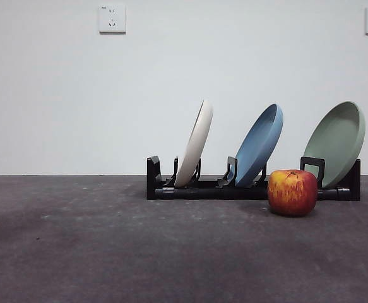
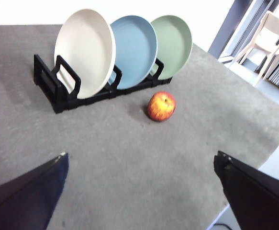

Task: Take the yellow plate from the plate rack,put the plate on the table,take the apple from the table,put the apple in the plate

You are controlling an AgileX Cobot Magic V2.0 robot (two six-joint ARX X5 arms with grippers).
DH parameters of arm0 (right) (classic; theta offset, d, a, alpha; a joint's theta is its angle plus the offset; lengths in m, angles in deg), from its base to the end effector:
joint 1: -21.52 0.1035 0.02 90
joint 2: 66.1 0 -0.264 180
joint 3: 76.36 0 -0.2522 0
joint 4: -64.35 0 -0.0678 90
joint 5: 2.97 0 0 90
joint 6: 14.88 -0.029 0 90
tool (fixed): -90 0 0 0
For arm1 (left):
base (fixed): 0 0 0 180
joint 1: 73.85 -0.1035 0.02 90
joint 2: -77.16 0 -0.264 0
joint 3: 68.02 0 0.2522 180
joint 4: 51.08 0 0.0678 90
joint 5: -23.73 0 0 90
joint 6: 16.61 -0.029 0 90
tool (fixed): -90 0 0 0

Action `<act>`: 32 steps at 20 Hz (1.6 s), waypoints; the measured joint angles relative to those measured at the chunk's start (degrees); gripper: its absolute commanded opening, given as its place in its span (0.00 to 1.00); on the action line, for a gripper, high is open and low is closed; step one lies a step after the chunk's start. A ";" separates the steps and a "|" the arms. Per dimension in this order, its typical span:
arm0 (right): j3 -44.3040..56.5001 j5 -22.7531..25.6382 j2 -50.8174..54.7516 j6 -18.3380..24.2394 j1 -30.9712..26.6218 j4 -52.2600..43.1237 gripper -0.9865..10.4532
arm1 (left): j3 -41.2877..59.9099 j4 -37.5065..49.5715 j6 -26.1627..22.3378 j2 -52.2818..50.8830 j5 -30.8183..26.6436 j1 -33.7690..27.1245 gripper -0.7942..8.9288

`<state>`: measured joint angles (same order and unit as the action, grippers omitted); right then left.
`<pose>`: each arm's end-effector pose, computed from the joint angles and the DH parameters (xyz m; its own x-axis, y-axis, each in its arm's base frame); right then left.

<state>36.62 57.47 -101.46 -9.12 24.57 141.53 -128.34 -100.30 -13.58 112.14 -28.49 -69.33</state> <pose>0.0837 0.0188 0.3223 0.5823 0.5251 -0.6206 -0.4610 0.8421 0.2799 0.1128 -0.0267 0.3261 0.6722 -0.6677 -0.3200 0.5985 0.7444 -0.2960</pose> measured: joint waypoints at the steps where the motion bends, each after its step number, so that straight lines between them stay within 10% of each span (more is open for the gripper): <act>1: 0.00 -0.02 -0.09 0.00 0.00 0.00 0.72 | -1.01 1.88 0.68 2.05 -0.07 0.72 0.66; 20: 0.00 -0.02 -1.33 0.00 0.00 0.00 0.72 | -35.82 31.54 1.49 60.22 -23.65 21.94 0.66; 32: 0.00 -0.02 -1.33 -0.98 0.00 0.02 0.71 | -37.44 43.39 0.44 78.58 -28.09 24.85 0.66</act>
<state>36.62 57.45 -102.79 -10.10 24.57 141.55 -165.79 -56.91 -13.15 190.72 -56.58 -44.48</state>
